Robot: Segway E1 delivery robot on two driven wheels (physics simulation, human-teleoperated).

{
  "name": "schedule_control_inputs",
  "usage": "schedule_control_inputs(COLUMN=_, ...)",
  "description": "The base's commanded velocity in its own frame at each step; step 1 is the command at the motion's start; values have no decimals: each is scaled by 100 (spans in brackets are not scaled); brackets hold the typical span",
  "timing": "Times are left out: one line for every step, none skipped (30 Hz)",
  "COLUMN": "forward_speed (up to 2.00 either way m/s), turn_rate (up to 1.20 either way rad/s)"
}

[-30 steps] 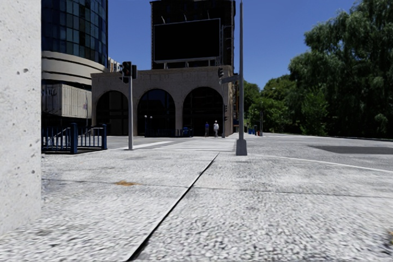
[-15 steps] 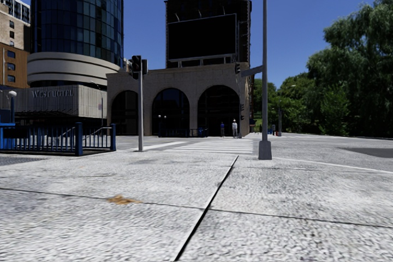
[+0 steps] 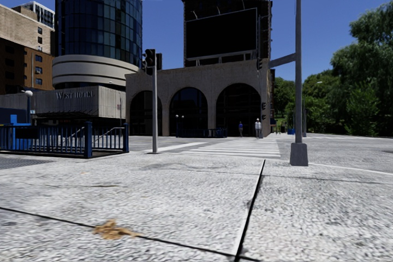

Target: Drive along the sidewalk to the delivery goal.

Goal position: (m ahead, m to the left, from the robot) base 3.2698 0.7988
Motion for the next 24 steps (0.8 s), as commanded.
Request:
schedule_control_inputs(forward_speed=154, turn_rate=38)
schedule_control_inputs(forward_speed=154, turn_rate=39)
schedule_control_inputs(forward_speed=154, turn_rate=39)
schedule_control_inputs(forward_speed=154, turn_rate=39)
schedule_control_inputs(forward_speed=154, turn_rate=39)
schedule_control_inputs(forward_speed=154, turn_rate=39)
schedule_control_inputs(forward_speed=154, turn_rate=40)
schedule_control_inputs(forward_speed=154, turn_rate=40)
schedule_control_inputs(forward_speed=154, turn_rate=46)
schedule_control_inputs(forward_speed=154, turn_rate=46)
schedule_control_inputs(forward_speed=154, turn_rate=48)
schedule_control_inputs(forward_speed=154, turn_rate=49)
schedule_control_inputs(forward_speed=154, turn_rate=49)
schedule_control_inputs(forward_speed=153, turn_rate=50)
schedule_control_inputs(forward_speed=153, turn_rate=50)
schedule_control_inputs(forward_speed=149, turn_rate=50)
schedule_control_inputs(forward_speed=148, turn_rate=51)
schedule_control_inputs(forward_speed=143, turn_rate=51)
schedule_control_inputs(forward_speed=143, turn_rate=51)
schedule_control_inputs(forward_speed=142, turn_rate=51)
schedule_control_inputs(forward_speed=141, turn_rate=51)
schedule_control_inputs(forward_speed=141, turn_rate=51)
schedule_control_inputs(forward_speed=141, turn_rate=51)
schedule_control_inputs(forward_speed=140, turn_rate=51)
